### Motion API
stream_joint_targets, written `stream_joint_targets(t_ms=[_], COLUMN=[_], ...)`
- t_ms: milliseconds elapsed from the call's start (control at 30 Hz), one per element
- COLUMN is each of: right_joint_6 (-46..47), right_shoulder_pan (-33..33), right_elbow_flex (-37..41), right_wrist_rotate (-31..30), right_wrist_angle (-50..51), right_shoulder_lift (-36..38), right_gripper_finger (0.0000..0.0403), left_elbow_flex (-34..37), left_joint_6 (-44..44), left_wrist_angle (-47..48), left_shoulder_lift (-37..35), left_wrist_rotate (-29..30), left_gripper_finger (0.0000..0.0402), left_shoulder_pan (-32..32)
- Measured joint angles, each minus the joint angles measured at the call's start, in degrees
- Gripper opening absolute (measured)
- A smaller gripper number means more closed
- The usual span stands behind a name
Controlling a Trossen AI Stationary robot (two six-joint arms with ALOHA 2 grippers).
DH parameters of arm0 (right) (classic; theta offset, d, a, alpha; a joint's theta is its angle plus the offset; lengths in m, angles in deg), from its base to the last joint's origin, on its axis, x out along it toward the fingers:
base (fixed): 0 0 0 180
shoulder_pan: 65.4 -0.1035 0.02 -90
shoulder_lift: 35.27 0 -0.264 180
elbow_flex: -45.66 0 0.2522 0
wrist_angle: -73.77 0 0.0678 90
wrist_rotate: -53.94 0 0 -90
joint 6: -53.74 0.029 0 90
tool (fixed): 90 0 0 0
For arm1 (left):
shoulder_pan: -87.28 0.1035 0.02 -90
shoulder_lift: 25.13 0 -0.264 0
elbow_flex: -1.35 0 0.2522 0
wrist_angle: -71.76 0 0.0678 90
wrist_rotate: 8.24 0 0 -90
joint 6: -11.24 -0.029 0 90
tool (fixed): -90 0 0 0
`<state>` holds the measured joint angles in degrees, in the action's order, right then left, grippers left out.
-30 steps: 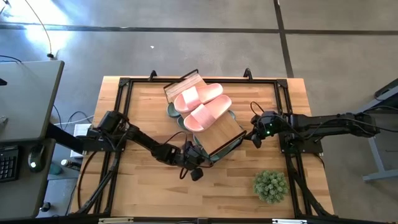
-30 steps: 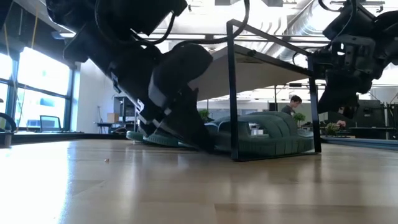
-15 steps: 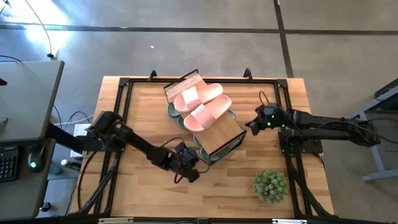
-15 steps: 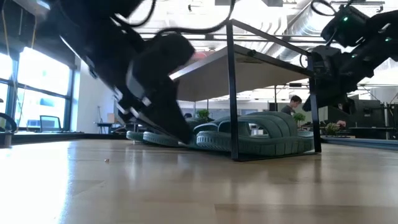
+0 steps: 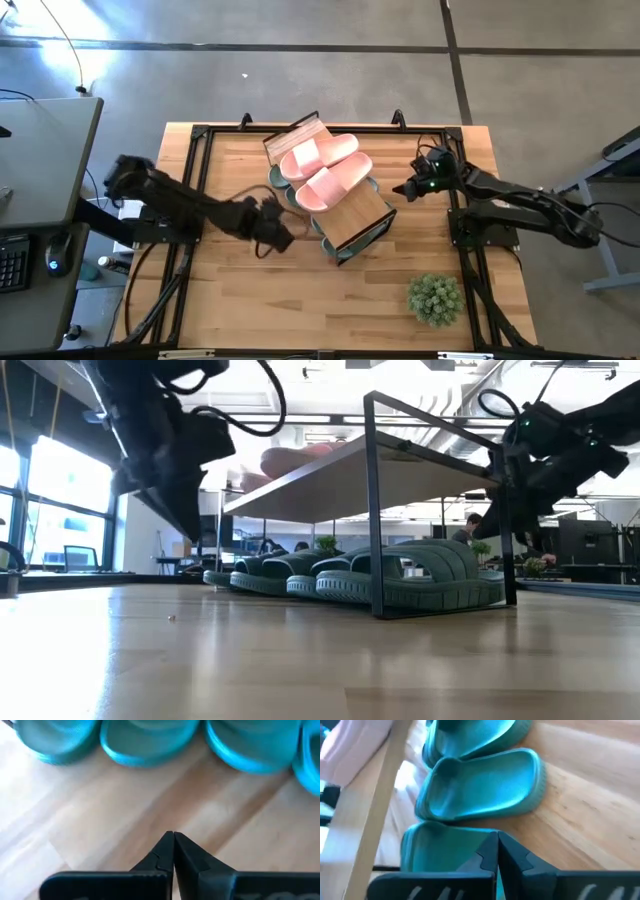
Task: Pick and place slides into the shelf
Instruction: Adjust the slides on the shelf
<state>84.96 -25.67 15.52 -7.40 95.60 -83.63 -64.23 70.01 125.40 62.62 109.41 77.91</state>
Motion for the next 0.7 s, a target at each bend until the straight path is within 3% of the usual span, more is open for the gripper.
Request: stream_joint_targets(t_ms=[333,533,700], right_joint_6=[1.7,1.8,2.2], right_shoulder_pan=[5.8,6.6,6.5], right_elbow_flex=[0.0,0.0,0.0], right_wrist_rotate=[6.0,7.6,8.0], right_wrist_angle=[-6.7,-8.8,-9.6], right_shoulder_lift=[-6.1,-8.3,-8.7], right_gripper_finger=[0.0,0.0,0.0], left_elbow_flex=[18.0,24.2,24.3], left_joint_6=[-1.3,-2.9,-3.4], left_wrist_angle=[-13.7,-26.3,-26.9], left_shoulder_lift=[-15.4,-16.3,-15.9], left_wrist_rotate=[-7.0,-12.1,-11.3], left_gripper_finger=[0.0,0.0,0.0], left_shoulder_pan=[13.5,21.4,27.5])
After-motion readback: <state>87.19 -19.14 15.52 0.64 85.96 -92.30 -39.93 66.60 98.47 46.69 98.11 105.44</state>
